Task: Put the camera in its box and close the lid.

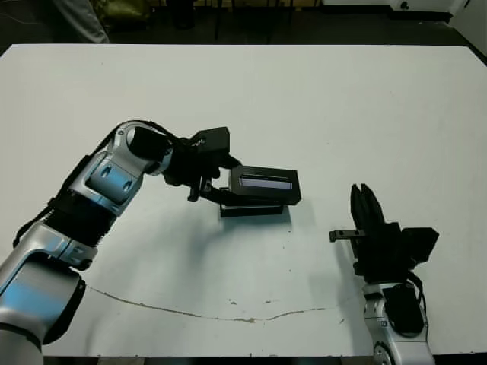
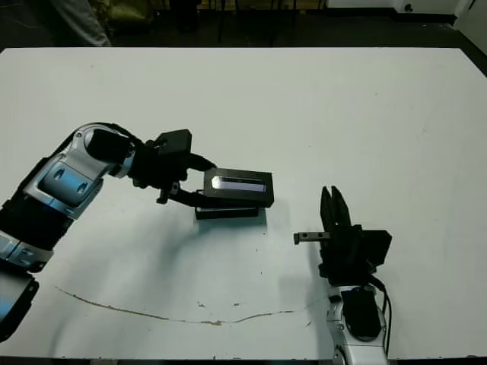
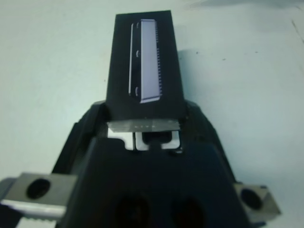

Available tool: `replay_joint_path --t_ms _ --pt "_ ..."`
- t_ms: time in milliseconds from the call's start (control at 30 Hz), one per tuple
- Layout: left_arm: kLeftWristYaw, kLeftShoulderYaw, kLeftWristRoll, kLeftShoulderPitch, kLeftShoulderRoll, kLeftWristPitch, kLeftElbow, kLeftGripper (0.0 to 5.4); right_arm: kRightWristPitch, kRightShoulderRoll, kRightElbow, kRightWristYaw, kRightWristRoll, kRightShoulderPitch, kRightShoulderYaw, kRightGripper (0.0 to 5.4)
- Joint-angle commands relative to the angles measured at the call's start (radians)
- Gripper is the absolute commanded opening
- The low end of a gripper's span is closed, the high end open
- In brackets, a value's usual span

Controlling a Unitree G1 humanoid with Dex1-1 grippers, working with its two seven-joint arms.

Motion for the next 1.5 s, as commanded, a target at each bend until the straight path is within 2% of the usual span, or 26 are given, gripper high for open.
replay_joint_path --t_ms 33,333,533,633,767,967,1500 --pt "-0.015 -0.010 0.022 -0.004 0.012 0.005 0.001 2.42 0.007 0.001 0.010 -0.003 -0.001 0.022 0.000 0.00" --pt "-0.054 -0.017 0.041 -0.008 0.042 0.076 -0.021 2.42 -0.008 -0.001 0.016 0.005 0.007 0.026 -0.002 0.00" --pt "-0.063 -0.017 0.058 -0.011 0.060 0.077 -0.038 2.42 -0.030 0.002 0.028 0.000 -0.004 0.025 0.004 0.00" --pt "-0.068 -0.018 0.066 -0.013 0.068 0.067 -0.041 2.42 -0.010 0.004 0.016 -0.007 -0.005 0.031 0.007 0.00" --pt "-0.073 -0.020 0.070 -0.021 0.070 0.101 -0.041 2.42 -0.022 0.006 0.023 -0.002 0.005 0.032 0.008 0.00" --pt "-0.069 -0.022 0.073 -0.019 0.063 0.096 -0.024 2.42 -0.031 0.009 0.027 -0.011 -0.010 0.032 0.008 0.00" --pt "-0.048 -0.020 0.071 0.048 0.068 0.089 0.030 2.42 -0.052 0.005 0.026 0.014 0.020 0.044 0.000 0.00"
